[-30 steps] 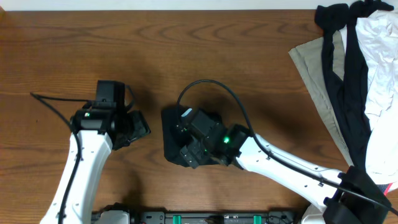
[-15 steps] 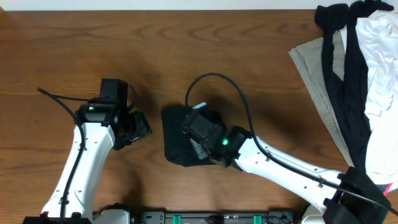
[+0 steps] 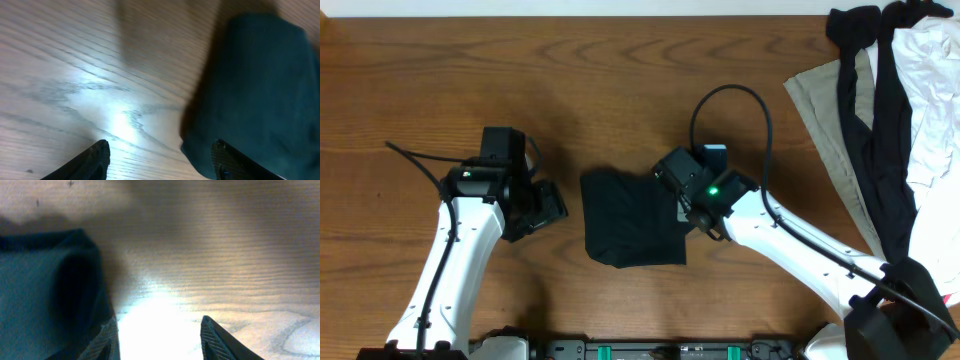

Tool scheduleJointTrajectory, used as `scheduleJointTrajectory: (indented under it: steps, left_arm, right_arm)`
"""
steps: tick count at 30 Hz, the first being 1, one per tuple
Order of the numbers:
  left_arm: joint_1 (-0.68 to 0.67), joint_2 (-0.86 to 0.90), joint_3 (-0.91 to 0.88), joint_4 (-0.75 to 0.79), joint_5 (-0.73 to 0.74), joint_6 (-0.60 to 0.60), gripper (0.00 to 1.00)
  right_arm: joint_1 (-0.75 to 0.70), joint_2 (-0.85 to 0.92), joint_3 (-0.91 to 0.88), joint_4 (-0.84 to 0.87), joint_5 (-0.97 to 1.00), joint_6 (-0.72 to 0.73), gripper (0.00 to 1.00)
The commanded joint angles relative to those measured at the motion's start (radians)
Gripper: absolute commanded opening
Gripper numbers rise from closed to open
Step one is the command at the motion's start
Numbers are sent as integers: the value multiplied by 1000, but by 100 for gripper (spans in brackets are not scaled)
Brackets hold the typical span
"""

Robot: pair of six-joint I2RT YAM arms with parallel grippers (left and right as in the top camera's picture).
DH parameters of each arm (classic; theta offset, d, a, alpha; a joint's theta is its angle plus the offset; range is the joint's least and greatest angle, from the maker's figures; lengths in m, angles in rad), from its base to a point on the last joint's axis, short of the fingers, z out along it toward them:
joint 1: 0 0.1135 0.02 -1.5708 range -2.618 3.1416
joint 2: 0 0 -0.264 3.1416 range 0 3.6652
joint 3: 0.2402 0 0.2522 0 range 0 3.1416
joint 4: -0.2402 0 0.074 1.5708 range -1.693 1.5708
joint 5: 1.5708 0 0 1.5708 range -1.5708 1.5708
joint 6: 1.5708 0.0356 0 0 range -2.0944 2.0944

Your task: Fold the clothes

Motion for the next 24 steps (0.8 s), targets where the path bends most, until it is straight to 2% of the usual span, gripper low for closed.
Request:
scheduleJointTrajectory:
  steps: [1,9,13,17,24]
  left_arm:
    - [5,3,-1,-2,95,76,67]
    - [5,-22,-1,54,321,201,66]
    - [5,-51,-1,80,320,201,66]
    - [-3,-58,-1,81,346,201,65]
    - [-116,-55,-1,152,359,208,65]
  right_arm:
    - [-31,3,-2,7,29,-40,53]
    - [-54,-42,60,25,-50,-229,52]
    - [-51,-119,137,26,-160,-332,50]
    - [-51,-176,161,33,-307,-341,49]
    - [-51,-129,137,40,-598,-418,48]
